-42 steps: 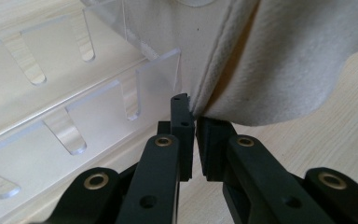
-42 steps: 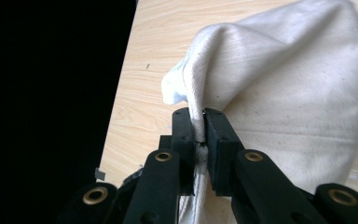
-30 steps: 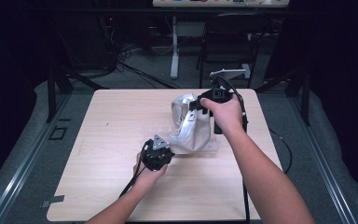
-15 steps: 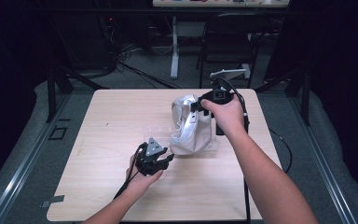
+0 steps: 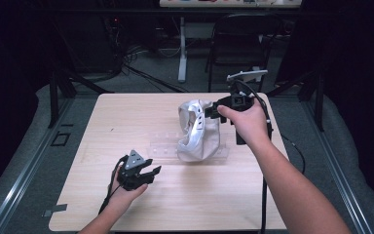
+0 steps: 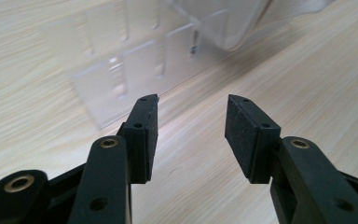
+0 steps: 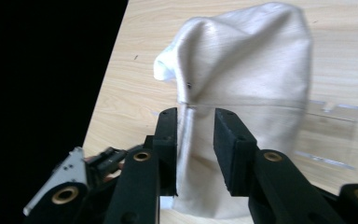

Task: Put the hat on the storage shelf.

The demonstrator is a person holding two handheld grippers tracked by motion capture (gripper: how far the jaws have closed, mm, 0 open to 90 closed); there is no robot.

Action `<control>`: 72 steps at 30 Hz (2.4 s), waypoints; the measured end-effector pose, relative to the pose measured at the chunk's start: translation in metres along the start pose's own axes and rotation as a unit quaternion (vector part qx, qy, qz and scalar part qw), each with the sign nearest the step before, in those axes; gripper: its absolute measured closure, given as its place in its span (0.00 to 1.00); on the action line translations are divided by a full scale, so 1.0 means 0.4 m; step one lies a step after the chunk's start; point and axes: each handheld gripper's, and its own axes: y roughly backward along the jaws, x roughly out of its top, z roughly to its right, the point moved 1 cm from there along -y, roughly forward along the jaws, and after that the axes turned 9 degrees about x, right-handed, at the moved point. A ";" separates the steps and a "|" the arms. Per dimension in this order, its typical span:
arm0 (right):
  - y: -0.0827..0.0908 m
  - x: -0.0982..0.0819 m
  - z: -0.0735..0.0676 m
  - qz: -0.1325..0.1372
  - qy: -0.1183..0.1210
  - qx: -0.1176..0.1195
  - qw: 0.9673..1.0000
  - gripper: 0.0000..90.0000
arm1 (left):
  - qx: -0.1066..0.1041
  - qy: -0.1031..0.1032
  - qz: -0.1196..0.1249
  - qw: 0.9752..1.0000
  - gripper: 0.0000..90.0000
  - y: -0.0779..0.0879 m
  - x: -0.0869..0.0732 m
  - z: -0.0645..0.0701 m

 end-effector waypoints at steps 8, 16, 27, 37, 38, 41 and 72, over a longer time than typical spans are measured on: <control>0.050 -0.028 0.051 0.016 0.030 -0.038 0.999 0.65 | 0.020 0.027 0.000 0.999 0.59 0.003 -0.016 -0.045; 0.077 -0.072 0.112 0.035 0.032 -0.064 0.997 0.63 | 0.026 0.025 -0.012 0.999 0.59 -0.013 -0.024 -0.046; 0.074 -0.162 0.191 0.027 0.047 -0.105 0.993 0.62 | 0.024 0.017 -0.017 0.999 0.59 -0.017 -0.027 -0.042; 0.038 -0.260 0.255 0.033 0.083 -0.142 0.986 0.60 | 0.024 0.014 -0.016 0.999 0.59 -0.021 -0.028 -0.033; 0.034 -0.267 0.260 0.038 0.086 -0.144 0.985 0.60 | 0.024 0.015 -0.016 0.999 0.59 -0.021 -0.028 -0.033; 0.019 -0.297 0.276 0.045 0.090 -0.149 0.984 0.60 | 0.024 0.012 -0.019 0.999 0.58 -0.021 -0.029 -0.032; -0.076 -0.524 0.422 0.139 0.140 -0.219 0.956 0.53 | 0.027 0.003 -0.027 0.999 0.57 -0.034 -0.034 -0.021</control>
